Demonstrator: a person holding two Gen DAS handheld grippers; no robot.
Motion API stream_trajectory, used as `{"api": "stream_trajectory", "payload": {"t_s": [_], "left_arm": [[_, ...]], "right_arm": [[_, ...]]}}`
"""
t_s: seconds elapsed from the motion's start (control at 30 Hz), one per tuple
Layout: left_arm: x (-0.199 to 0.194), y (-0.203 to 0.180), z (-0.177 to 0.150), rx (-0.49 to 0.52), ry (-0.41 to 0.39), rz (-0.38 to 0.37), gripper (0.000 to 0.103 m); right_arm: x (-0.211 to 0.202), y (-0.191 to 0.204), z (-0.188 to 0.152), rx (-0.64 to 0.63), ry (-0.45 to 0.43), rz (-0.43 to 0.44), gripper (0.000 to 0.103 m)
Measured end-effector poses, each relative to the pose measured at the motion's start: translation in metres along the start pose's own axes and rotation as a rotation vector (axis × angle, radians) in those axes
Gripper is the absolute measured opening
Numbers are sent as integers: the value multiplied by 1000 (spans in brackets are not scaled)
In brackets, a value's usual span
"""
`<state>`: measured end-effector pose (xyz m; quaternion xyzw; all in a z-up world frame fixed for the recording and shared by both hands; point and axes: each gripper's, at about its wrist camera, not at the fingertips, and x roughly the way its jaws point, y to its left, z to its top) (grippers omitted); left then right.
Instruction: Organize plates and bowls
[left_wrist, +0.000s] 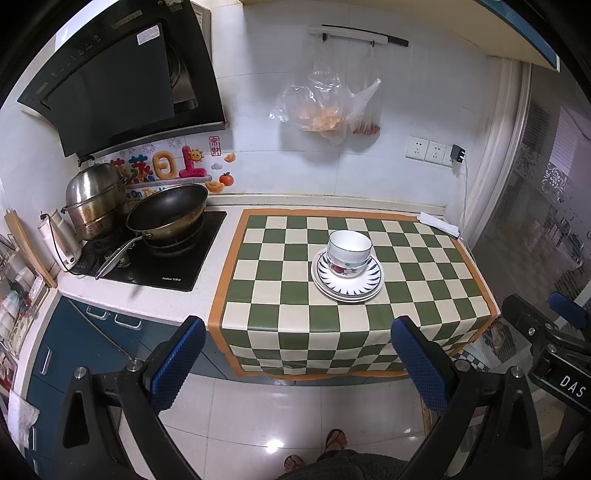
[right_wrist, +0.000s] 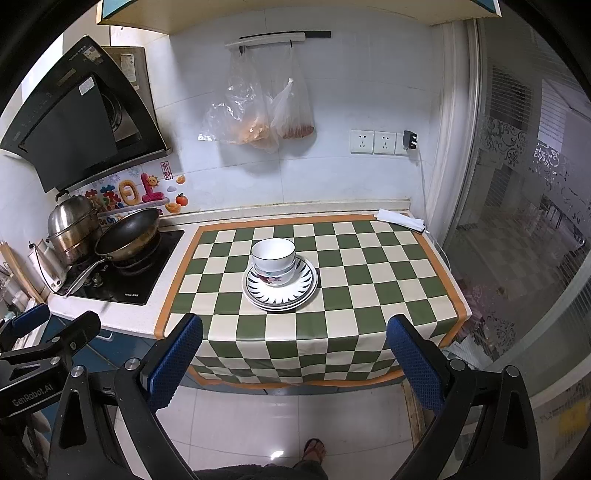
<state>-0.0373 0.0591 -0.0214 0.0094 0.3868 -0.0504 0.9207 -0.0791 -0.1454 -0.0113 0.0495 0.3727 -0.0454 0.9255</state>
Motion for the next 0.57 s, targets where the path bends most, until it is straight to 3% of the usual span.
{"api": "stream_trajectory", "payload": {"t_s": [0.57], "left_arm": [[-2,15,-2,6,-3,10,103]], "right_arm": [[-3,9,3,1,-2,1,102]]}}
